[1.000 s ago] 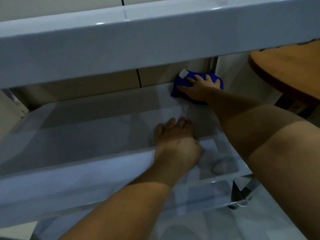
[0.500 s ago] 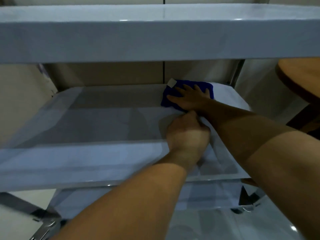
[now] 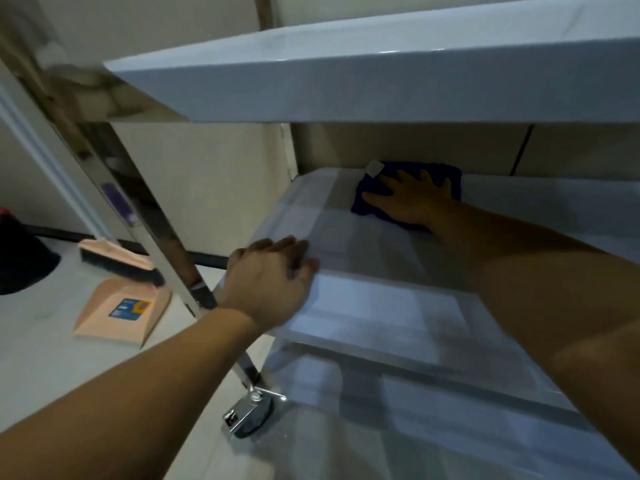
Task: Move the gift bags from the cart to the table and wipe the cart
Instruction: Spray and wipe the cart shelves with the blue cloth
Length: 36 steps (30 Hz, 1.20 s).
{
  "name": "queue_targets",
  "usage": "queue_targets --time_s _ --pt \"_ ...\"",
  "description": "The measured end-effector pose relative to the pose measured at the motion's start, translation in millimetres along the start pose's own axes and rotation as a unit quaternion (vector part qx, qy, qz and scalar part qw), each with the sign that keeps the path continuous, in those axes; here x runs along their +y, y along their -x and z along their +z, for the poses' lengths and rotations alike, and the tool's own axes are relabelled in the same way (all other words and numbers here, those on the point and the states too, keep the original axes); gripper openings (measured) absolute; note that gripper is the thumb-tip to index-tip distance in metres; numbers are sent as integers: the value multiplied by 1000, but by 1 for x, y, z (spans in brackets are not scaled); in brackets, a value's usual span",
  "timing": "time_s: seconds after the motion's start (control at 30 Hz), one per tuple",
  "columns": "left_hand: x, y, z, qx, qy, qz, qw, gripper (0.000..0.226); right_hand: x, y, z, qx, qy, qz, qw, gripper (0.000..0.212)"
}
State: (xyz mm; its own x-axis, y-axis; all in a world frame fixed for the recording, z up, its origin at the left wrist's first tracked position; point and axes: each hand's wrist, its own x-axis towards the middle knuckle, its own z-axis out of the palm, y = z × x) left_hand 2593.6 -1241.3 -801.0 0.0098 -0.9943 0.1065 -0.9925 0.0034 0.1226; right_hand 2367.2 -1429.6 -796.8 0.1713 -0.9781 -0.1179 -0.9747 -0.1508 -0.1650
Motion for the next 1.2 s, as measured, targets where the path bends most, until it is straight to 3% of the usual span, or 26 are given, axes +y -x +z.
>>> queue_targets --time_s 0.17,0.33,0.5,0.7,0.87,1.03,1.1,1.2 --pt "-3 0 4 44 29 25 998 46 -79 -32 11 2 10 -42 999 85" --pt "-8 -1 11 64 49 31 996 45 -133 -55 17 -10 19 -50 999 87" --pt "-11 -2 12 98 125 6 987 35 -152 -45 18 -11 20 -30 999 87" --pt "-10 -1 11 100 143 -5 985 26 -162 4 30 -12 -5 -94 995 84" --pt "-2 4 7 100 99 2 990 33 -131 46 29 17 -57 -83 995 65" --pt "13 -3 -9 -6 -48 -6 999 35 -62 83 25 35 -36 -22 999 70" --pt "49 3 -14 -51 -76 -3 996 37 -23 99 21 42 -40 16 998 70" --pt "130 22 -8 -74 -15 99 992 38 27 120 12 43 -34 57 997 72"
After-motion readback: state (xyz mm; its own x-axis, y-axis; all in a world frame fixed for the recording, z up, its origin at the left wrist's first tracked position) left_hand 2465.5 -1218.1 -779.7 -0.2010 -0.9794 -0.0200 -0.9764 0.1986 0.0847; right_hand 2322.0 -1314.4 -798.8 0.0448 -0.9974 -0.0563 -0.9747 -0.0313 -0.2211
